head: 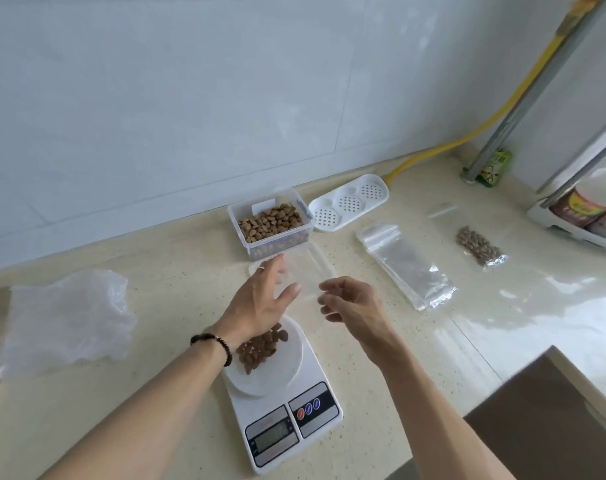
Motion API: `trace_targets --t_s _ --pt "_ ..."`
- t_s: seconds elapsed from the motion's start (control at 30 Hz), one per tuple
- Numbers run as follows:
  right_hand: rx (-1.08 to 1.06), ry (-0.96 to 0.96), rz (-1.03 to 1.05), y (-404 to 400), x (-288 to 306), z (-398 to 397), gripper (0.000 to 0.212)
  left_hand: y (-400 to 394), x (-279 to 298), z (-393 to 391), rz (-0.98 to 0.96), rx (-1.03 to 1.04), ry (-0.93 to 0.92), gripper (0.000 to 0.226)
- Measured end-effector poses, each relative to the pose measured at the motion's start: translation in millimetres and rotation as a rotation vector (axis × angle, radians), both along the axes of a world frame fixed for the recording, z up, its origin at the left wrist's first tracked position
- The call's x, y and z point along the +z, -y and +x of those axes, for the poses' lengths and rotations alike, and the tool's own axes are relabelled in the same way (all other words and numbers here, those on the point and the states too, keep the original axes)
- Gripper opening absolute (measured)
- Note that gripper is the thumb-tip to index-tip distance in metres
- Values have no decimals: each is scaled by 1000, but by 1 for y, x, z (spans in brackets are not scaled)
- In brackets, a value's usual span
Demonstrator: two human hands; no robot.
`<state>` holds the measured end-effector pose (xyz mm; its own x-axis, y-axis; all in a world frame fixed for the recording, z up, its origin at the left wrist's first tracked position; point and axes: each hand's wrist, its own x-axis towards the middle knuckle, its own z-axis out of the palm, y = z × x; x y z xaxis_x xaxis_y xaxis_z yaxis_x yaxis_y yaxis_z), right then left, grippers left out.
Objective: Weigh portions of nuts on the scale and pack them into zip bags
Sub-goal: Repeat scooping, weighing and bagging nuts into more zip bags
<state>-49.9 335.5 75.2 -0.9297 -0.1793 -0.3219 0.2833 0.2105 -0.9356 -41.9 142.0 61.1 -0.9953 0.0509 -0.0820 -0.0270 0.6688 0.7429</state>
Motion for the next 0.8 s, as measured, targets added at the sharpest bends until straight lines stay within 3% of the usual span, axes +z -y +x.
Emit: trace_targets --t_s 0.1,0.3,0.6,0.8 --pt "29 -39 53 10 19 -5 17 12 21 0 220 98 -83 10" --pt "137 -178 89 31 51 -7 14 27 57 13 516 144 -56 11" --pt "212 -243 -53 46 103 -10 14 34 105 20 494 169 -220 13" --pt "238 -378 159 34 121 -26 16 24 128 9 524 110 -218 12"
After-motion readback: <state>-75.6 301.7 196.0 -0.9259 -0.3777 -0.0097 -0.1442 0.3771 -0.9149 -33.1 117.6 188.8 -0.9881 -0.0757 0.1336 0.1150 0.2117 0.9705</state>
